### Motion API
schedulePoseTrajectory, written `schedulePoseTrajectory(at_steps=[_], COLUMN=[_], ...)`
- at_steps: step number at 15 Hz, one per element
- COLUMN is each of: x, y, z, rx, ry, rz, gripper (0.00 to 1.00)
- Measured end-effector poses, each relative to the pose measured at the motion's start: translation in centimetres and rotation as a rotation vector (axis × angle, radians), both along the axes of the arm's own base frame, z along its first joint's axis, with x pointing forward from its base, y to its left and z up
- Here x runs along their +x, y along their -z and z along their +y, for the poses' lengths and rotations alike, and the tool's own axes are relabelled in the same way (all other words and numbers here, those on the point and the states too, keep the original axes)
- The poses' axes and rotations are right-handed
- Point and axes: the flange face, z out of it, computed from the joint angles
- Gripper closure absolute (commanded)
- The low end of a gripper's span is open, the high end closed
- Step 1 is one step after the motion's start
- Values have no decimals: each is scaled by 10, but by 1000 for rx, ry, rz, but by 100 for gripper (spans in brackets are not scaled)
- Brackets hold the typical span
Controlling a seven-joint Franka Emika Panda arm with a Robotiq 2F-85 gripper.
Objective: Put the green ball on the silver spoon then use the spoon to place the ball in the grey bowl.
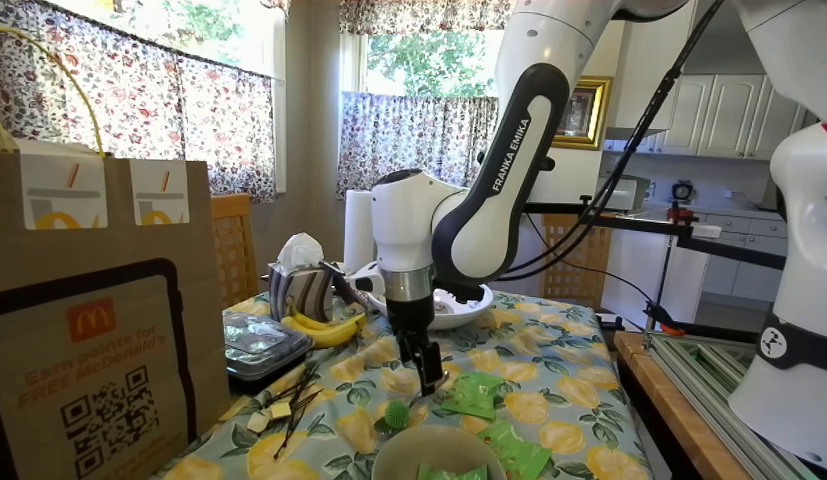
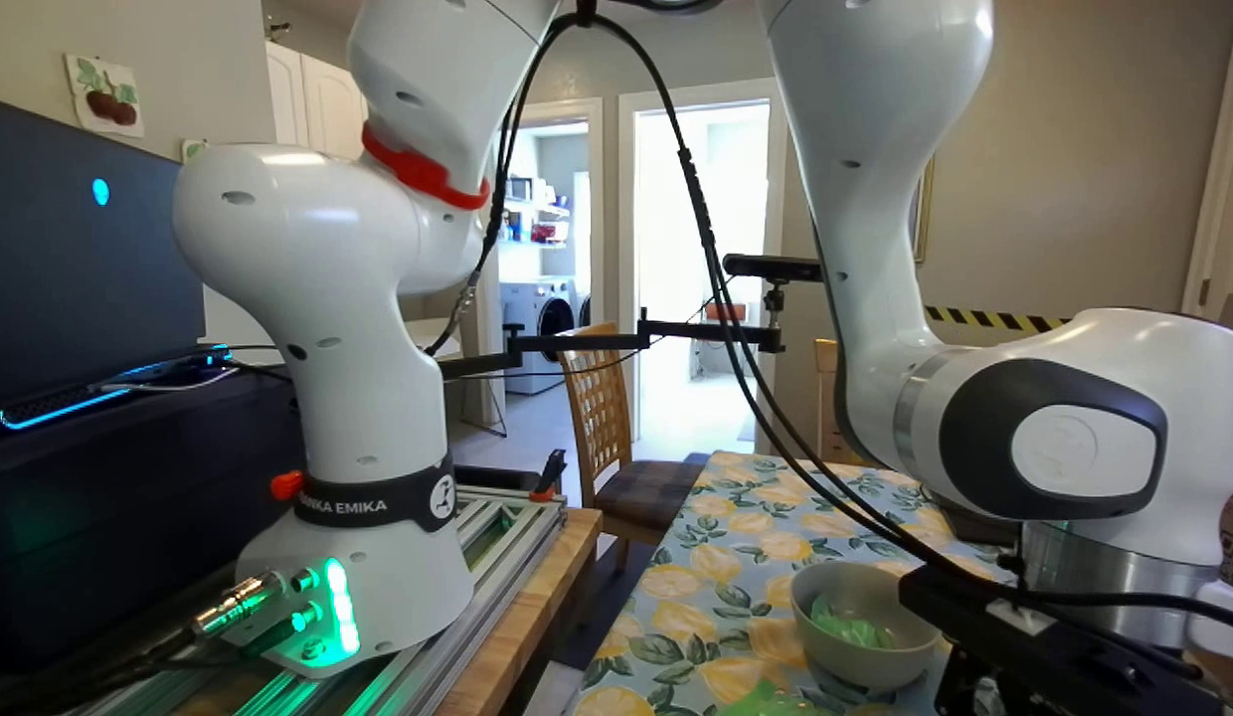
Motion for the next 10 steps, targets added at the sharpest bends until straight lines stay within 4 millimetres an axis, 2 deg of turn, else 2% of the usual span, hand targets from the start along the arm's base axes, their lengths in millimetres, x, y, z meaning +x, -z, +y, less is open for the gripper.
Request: schedulePoseTrajectory(at_steps=[5,10], x=[-1,-6], y=[0,3], z=[-4,-5], rx=[69,83], ry=[-143,-212], rz=[18,39], gripper=[0,0])
